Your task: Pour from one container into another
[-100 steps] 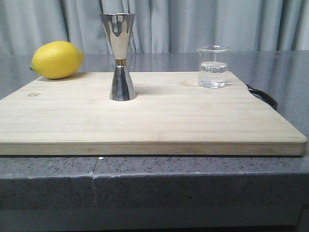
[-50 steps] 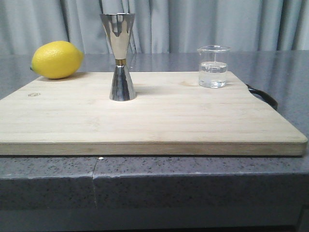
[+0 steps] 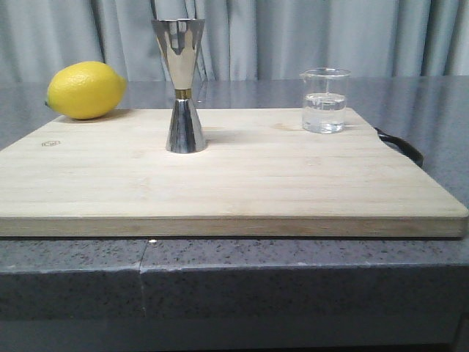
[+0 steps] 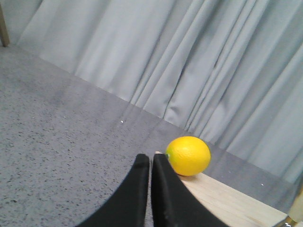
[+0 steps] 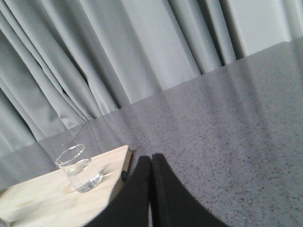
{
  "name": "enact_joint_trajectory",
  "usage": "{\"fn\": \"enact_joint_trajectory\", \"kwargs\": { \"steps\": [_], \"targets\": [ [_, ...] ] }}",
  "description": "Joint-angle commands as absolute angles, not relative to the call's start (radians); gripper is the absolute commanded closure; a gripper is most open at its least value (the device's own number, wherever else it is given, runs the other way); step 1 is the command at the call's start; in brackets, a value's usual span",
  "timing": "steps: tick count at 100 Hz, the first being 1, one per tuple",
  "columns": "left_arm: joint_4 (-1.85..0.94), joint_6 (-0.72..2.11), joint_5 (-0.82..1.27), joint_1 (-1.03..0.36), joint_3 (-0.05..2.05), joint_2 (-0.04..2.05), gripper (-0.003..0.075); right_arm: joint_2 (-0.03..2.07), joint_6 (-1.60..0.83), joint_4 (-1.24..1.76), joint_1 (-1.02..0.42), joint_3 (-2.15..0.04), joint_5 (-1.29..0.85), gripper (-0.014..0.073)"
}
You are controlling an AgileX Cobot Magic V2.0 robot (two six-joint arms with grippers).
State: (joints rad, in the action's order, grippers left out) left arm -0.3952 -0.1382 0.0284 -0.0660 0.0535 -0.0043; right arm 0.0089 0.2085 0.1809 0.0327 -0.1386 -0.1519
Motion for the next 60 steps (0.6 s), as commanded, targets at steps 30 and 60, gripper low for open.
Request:
{"fn": "enact_joint_trajectory", "kwargs": {
  "steps": [30,60],
  "targets": [
    [-0.445,0.218,0.320,-0.129,0.445,0.315,0.0739,0.368,0.100,0.188,0.038,-0.511,-0.352,0.0669],
    [-0.663,0.526,0.109,-0.350,0.471,0.618,0.0737,0.596,0.000,0.192,0.036,-0.541,-0.272,0.0648]
  ]
}}
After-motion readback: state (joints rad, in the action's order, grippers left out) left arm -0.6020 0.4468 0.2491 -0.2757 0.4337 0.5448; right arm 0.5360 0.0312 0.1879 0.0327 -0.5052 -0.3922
